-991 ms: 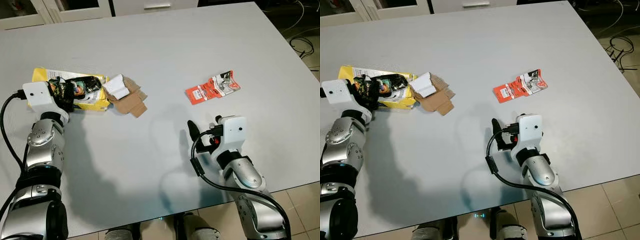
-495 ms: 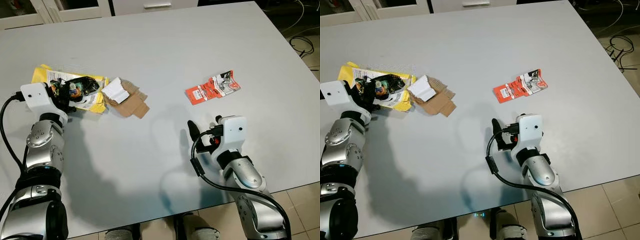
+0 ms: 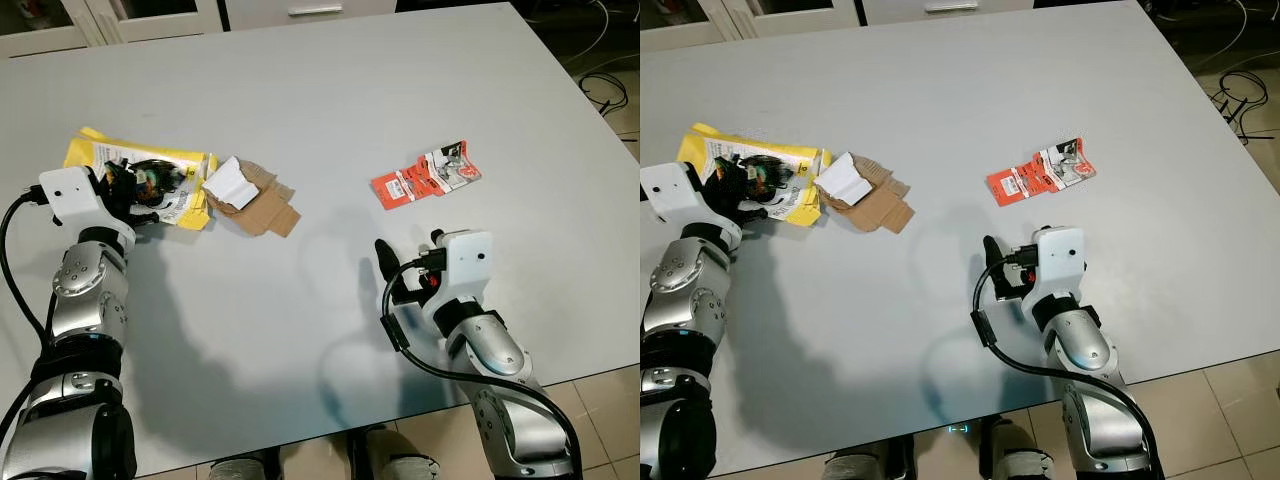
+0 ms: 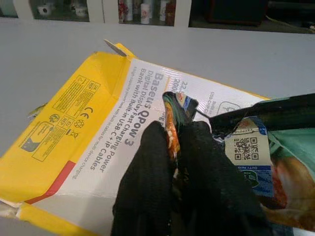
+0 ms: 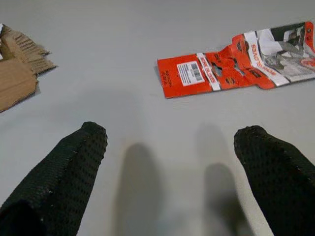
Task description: Picking trash to rubbish bin
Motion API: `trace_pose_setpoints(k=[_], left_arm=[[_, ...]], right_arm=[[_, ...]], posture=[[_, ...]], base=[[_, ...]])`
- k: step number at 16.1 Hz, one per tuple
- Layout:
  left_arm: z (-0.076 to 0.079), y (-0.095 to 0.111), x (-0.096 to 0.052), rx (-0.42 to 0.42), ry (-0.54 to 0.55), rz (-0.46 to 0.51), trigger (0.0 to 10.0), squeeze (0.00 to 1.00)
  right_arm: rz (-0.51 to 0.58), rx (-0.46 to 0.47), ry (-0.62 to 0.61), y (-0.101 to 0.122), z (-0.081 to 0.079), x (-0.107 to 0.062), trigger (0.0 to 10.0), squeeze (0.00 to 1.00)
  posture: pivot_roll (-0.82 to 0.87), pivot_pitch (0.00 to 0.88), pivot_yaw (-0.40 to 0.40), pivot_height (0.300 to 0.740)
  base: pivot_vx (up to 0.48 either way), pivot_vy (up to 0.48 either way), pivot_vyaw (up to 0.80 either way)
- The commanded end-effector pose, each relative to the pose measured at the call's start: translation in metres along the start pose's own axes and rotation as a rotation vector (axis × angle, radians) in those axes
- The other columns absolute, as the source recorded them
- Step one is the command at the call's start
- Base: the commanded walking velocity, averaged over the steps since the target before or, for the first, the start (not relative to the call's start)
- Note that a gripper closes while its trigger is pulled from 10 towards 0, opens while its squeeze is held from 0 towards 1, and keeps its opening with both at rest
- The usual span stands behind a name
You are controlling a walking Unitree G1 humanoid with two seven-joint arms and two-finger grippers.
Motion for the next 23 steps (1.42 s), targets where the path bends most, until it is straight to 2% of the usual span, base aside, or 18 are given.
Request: trace_pose_setpoints(k=[1,3,6,11,18,20,23], left_arm=[[0.002,-0.015,-0.008,0.012,-0.012,-0.044,0.0,0.0],[0.005,-0.005,-0.005,0.011,-0.022,0.005,0.0,0.0],[0.002,0.001,-0.004,0.006,-0.013,0.025,0.0,0.0],[-0.004,0.012,-0.016,0.018,0.008,0.101,0.0,0.0],[0.002,0.028,-0.048,0.062,0.04,0.158,0.0,0.0],[0.011,0.021,-0.066,0.057,0.039,0.124,0.0,0.0],[0.021,0.01,-0.083,0.041,0.044,0.072,0.0,0.0]], right_arm=[[-0.003,0.003,0.006,0.0,-0.001,0.001,10.0,0.0],[0.004,0.005,0.013,0.001,-0.003,0.004,10.0,0.0],[0.024,0.004,0.024,0.005,-0.005,0.014,10.0,0.0],[0.056,0.008,0.045,0.011,-0.009,0.03,10.0,0.0],[0.101,0.008,0.068,0.018,-0.014,0.049,10.0,0.0],[0.12,0.003,0.075,0.023,-0.014,0.054,10.0,0.0],[0.124,0.006,0.074,0.023,-0.012,0.058,10.0,0.0]], posture=[[-0.14,0.255,-0.007,0.74],[-0.13,0.244,-0.008,0.74],[-0.12,0.215,-0.01,0.74],[-0.09,0.164,-0.015,0.74],[-0.05,0.107,-0.021,0.74],[-0.04,0.103,-0.022,0.74],[-0.03,0.098,-0.028,0.74]], base=[[0.0,0.0,0.0],[0.0,0.0,0.0],[0.0,0.0,0.0],[0.0,0.0,0.0],[0.0,0.0,0.0],[0.0,0.0,0.0],[0.0,0.0,0.0]])
Point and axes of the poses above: a point about 5 cm out from each wrist's last joint towards the gripper, its own x axis pointing out of the wrist towards the gripper, its own y axis along the axis of the wrist's last joint, z = x × y, the point moved 3 cm from there along x, pointing out of the wrist towards the gripper, and after that the axes turned 15 degrees about x, right-handed, at the moved point
